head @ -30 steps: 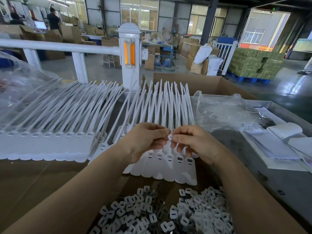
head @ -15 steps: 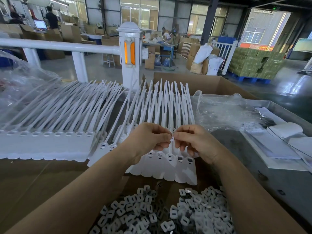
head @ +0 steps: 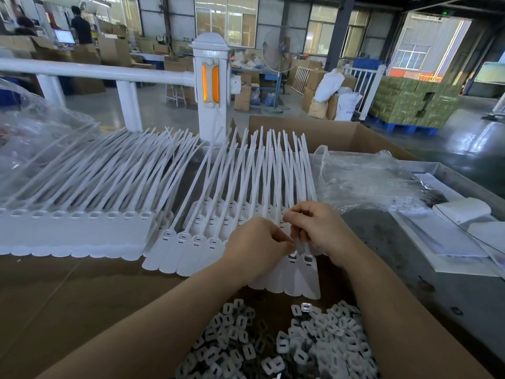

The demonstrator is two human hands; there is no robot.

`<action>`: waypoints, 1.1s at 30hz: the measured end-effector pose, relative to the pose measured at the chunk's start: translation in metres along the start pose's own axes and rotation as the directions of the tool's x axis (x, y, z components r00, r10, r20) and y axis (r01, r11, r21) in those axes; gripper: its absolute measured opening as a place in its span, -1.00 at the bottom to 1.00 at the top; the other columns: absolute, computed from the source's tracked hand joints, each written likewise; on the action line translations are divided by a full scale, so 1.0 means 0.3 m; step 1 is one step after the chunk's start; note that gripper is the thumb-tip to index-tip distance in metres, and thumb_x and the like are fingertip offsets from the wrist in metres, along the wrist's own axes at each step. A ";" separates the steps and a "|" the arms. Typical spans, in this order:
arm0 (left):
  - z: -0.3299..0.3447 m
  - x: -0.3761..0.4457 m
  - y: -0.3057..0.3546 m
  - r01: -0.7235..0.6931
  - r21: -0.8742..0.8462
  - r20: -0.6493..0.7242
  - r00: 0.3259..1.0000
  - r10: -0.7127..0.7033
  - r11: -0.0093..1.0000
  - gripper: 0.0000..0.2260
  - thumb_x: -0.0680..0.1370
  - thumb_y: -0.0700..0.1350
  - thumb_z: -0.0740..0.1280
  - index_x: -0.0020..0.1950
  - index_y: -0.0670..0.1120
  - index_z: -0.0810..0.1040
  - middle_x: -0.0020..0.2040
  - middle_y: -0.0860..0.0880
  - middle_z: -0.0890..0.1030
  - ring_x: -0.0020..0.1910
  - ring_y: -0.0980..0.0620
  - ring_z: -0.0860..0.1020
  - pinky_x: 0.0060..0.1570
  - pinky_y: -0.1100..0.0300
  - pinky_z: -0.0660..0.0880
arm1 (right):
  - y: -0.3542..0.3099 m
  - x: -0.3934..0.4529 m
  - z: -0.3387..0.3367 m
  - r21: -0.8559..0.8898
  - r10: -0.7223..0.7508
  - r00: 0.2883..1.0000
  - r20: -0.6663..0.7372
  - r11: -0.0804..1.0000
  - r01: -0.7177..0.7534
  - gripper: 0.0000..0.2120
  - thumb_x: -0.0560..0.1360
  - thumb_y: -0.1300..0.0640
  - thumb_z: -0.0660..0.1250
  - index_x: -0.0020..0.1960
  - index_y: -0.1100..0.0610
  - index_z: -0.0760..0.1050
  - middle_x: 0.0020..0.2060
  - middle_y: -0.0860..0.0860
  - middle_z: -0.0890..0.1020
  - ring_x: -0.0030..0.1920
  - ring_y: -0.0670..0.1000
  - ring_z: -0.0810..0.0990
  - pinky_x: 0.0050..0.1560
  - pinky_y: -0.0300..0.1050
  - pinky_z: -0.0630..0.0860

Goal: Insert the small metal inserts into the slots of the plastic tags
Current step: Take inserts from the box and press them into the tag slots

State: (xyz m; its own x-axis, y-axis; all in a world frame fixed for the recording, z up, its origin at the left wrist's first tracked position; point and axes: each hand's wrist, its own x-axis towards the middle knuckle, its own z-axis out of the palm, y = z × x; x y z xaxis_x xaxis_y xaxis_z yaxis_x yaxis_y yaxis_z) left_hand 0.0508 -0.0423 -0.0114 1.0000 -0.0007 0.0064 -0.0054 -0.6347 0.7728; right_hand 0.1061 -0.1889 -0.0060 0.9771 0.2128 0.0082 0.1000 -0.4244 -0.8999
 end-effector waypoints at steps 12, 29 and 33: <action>0.015 0.000 0.004 -0.015 0.131 -0.025 1.000 0.018 0.991 -0.87 0.48 0.13 0.40 -0.16 0.12 0.70 -0.31 0.18 0.61 -0.26 0.22 0.56 -0.27 0.25 0.43 | 0.001 0.001 0.000 -0.033 0.003 1.000 0.015 0.999 -0.002 -0.88 0.58 0.07 0.37 -0.05 0.10 0.63 -0.41 -0.02 0.66 -0.50 -0.17 0.51 -0.51 -0.40 0.35; -0.009 -0.007 -0.007 -0.120 0.168 0.011 0.993 0.120 0.978 -0.89 0.45 0.10 0.47 -0.17 0.12 0.59 -0.38 0.13 0.47 -0.42 0.21 0.40 -0.43 0.31 0.25 | 0.001 -0.001 0.001 -0.056 -0.019 1.000 0.024 0.998 0.021 -0.88 0.58 0.08 0.36 -0.06 0.10 0.62 -0.44 -0.06 0.64 -0.50 -0.19 0.50 -0.51 -0.42 0.34; -0.031 -0.014 0.004 -0.271 0.251 0.073 0.962 0.262 0.929 -0.94 0.52 0.04 0.42 -0.06 0.10 0.66 -0.26 0.18 0.49 -0.24 0.21 0.49 -0.26 0.32 0.40 | 0.000 -0.002 -0.002 -0.048 -0.007 1.000 0.025 0.999 0.008 -0.88 0.59 0.08 0.36 -0.05 0.09 0.62 -0.47 -0.07 0.62 -0.51 -0.18 0.50 -0.54 -0.37 0.34</action>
State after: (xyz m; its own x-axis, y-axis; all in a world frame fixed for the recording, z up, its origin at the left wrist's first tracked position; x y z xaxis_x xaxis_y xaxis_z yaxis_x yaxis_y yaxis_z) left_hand 0.0466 -0.0359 -0.0047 0.9613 -0.2228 0.1622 -0.2756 -0.7832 0.5574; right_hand 0.1057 -0.1894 -0.0058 0.9713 0.2379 0.0031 0.1164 -0.4641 -0.8781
